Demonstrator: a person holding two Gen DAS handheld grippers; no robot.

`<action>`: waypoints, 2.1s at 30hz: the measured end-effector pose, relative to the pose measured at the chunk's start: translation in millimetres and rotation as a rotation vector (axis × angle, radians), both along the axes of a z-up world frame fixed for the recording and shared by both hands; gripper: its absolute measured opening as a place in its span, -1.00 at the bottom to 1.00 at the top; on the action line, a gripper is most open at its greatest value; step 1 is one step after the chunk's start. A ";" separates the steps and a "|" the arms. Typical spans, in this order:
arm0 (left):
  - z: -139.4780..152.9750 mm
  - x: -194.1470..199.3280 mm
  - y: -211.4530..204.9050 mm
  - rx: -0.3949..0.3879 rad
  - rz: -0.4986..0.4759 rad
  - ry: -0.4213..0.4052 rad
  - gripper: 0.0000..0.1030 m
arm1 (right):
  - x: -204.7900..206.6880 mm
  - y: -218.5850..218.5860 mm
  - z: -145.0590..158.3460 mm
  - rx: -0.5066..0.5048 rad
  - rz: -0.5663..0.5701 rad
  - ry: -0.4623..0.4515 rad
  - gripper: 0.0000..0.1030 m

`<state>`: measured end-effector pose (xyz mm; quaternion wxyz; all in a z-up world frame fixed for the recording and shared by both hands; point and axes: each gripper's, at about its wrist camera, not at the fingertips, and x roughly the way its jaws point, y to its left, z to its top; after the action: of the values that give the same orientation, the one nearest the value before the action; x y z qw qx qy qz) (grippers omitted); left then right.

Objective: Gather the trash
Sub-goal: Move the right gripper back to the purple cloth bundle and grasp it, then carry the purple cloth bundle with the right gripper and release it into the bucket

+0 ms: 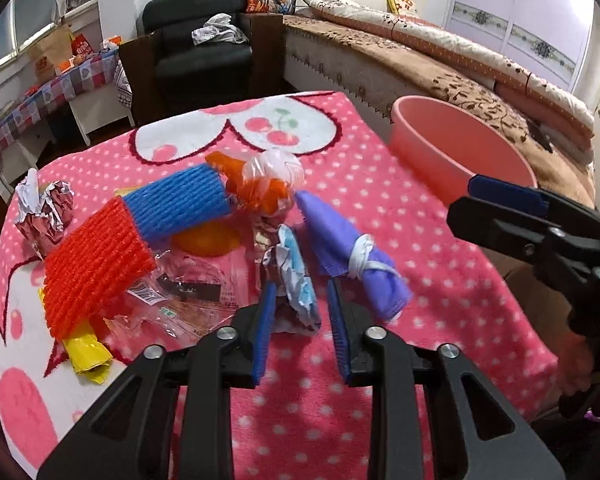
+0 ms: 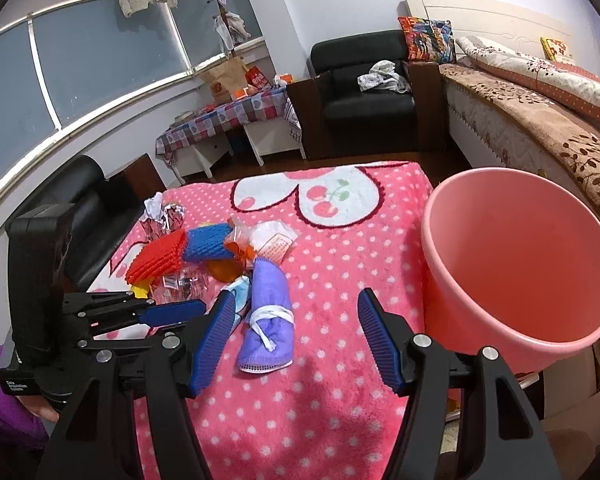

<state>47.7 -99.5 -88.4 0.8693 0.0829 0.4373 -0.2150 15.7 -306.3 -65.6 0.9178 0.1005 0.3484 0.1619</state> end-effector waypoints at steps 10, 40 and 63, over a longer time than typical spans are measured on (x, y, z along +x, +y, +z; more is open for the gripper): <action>16.3 -2.5 25.4 -0.099 0.017 -0.035 -0.92 | 14.0 18.9 -13.1 0.001 0.041 0.071 0.22; 70.7 -7.2 62.2 -0.300 0.051 -0.165 -0.93 | 25.8 36.1 -23.8 0.012 0.075 0.168 -0.34; 106.9 23.0 -31.9 -0.321 -0.116 -0.243 -0.93 | 15.1 -66.9 5.2 0.082 -0.191 0.072 -0.34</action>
<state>70.8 -131.4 18.5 0.9039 -0.0060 0.2837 -0.3200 30.8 -373.2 -60.4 0.9110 0.1762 0.3632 0.0840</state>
